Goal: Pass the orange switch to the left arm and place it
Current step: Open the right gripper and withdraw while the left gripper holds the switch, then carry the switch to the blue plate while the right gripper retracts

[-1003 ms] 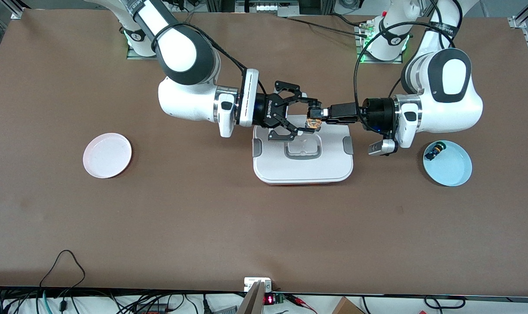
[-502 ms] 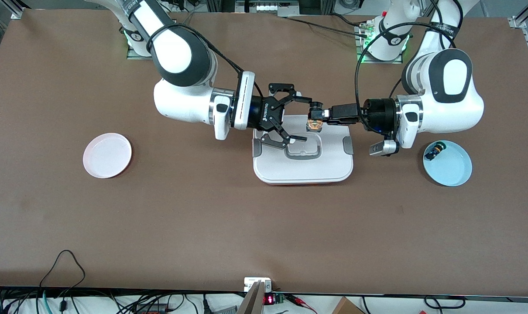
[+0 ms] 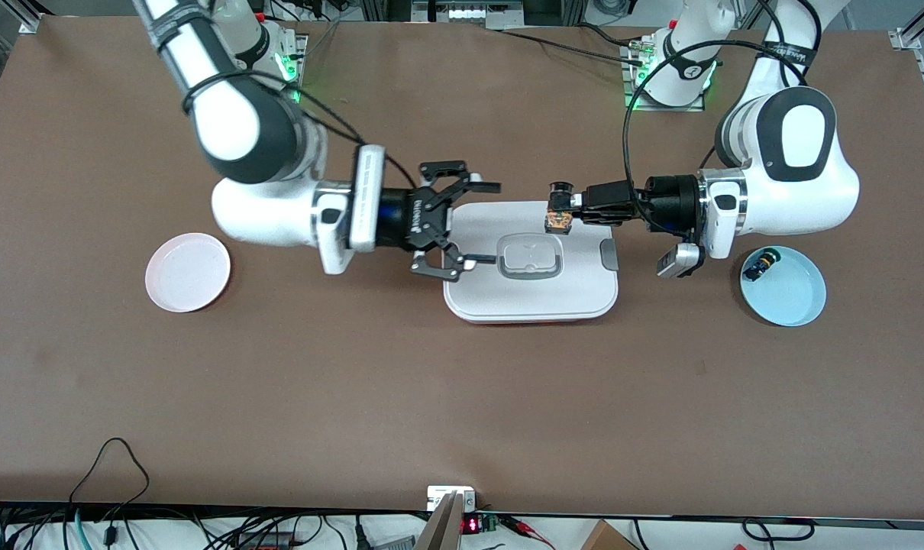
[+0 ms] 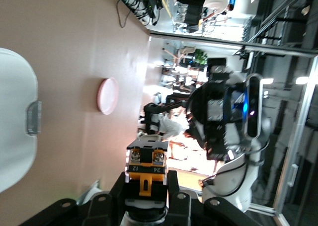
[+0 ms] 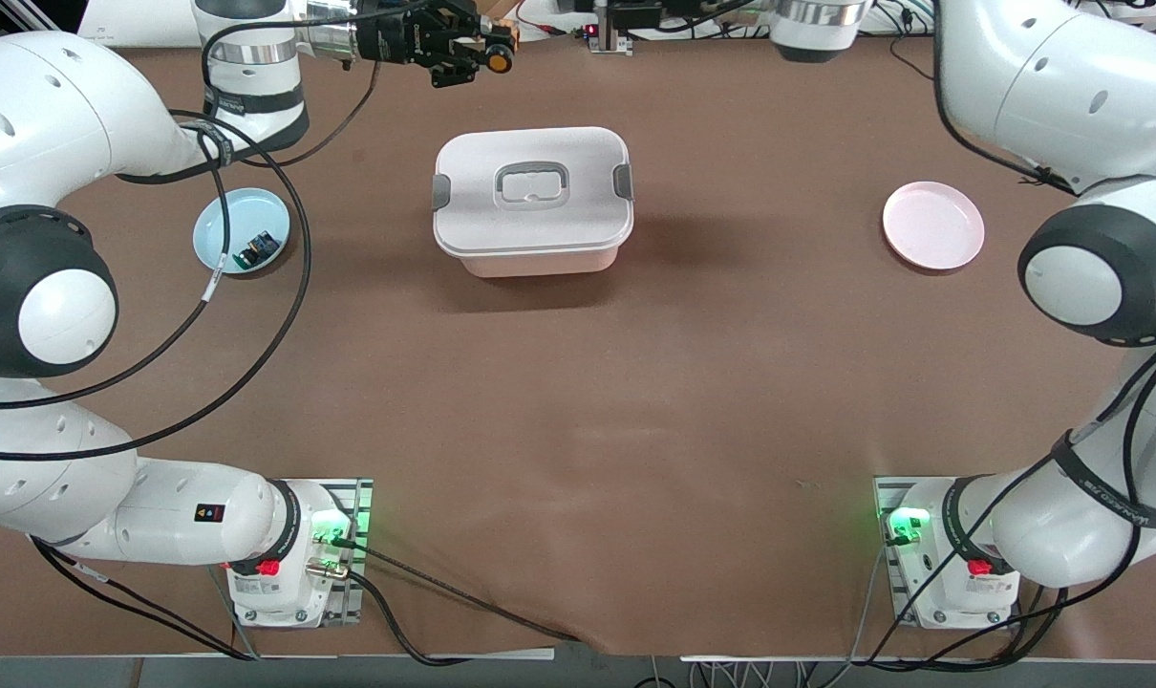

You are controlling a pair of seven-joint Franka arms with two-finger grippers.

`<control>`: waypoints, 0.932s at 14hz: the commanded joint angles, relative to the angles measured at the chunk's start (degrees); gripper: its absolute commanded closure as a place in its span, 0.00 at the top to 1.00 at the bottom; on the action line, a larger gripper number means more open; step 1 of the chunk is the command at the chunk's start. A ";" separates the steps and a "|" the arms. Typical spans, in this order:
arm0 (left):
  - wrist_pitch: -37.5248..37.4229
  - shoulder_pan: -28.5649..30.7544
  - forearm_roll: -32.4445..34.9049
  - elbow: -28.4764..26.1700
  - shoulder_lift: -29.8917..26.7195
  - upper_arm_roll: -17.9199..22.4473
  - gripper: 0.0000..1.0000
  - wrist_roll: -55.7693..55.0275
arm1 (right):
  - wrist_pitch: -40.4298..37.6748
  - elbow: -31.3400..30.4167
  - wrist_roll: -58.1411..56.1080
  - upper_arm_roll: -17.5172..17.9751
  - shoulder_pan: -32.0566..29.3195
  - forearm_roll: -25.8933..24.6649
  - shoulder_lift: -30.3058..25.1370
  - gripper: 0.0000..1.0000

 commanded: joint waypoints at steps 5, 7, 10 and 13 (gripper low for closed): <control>-1.01 1.61 21.56 0.90 0.26 0.03 0.16 8.55 | -21.51 0.12 0.47 0.71 -12.56 -12.09 0.03 1.00; -1.10 2.22 30.43 1.25 0.17 0.21 0.16 9.00 | -29.77 0.12 0.47 0.71 -17.49 -15.09 0.03 1.00; -1.28 3.19 42.91 1.95 0.26 0.21 0.15 14.16 | -40.59 0.21 0.39 0.71 -23.82 -20.27 0.03 1.00; -1.28 4.42 57.05 2.04 0.35 0.21 0.15 20.40 | -46.50 0.30 0.30 0.71 -28.22 -24.58 -1.63 1.00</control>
